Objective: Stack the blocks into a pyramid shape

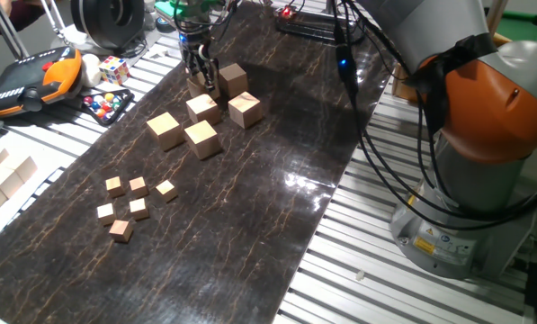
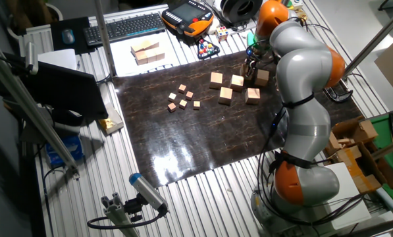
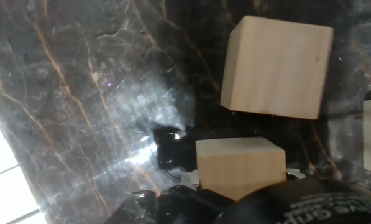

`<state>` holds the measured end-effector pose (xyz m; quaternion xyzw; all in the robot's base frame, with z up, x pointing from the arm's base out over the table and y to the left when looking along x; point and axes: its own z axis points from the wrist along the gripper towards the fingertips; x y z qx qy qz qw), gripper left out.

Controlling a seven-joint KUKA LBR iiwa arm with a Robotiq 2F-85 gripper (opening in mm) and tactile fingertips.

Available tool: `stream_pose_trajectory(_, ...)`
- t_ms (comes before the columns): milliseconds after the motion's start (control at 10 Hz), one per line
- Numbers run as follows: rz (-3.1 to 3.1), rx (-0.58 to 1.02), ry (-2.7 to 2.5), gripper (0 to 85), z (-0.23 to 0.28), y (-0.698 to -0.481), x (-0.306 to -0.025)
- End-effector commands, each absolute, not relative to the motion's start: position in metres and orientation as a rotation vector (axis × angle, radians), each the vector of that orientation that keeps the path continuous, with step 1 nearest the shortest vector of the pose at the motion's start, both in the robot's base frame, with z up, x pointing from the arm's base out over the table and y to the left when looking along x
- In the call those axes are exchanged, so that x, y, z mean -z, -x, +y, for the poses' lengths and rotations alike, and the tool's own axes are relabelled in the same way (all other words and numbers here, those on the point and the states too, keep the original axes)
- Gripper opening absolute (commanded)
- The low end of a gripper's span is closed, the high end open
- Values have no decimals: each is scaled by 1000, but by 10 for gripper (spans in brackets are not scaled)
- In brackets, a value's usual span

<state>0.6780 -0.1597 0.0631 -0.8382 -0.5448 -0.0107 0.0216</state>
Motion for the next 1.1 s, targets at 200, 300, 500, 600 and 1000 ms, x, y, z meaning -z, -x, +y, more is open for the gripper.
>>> stream_pose_trajectory(200, -1681, 32, 2626, 10, -163, -670, -64)
stream_pose_trajectory(300, -1678, 37, 2626, 10, -164, -666, -65)
stream_pose_trajectory(500, -1678, 51, 2622, 10, -166, -661, -61)
stream_pose_trajectory(600, -1673, 50, 2623, 10, -168, -661, -60)
stream_pose_trajectory(1000, -1631, 28, 2645, 10, -169, -658, -60)
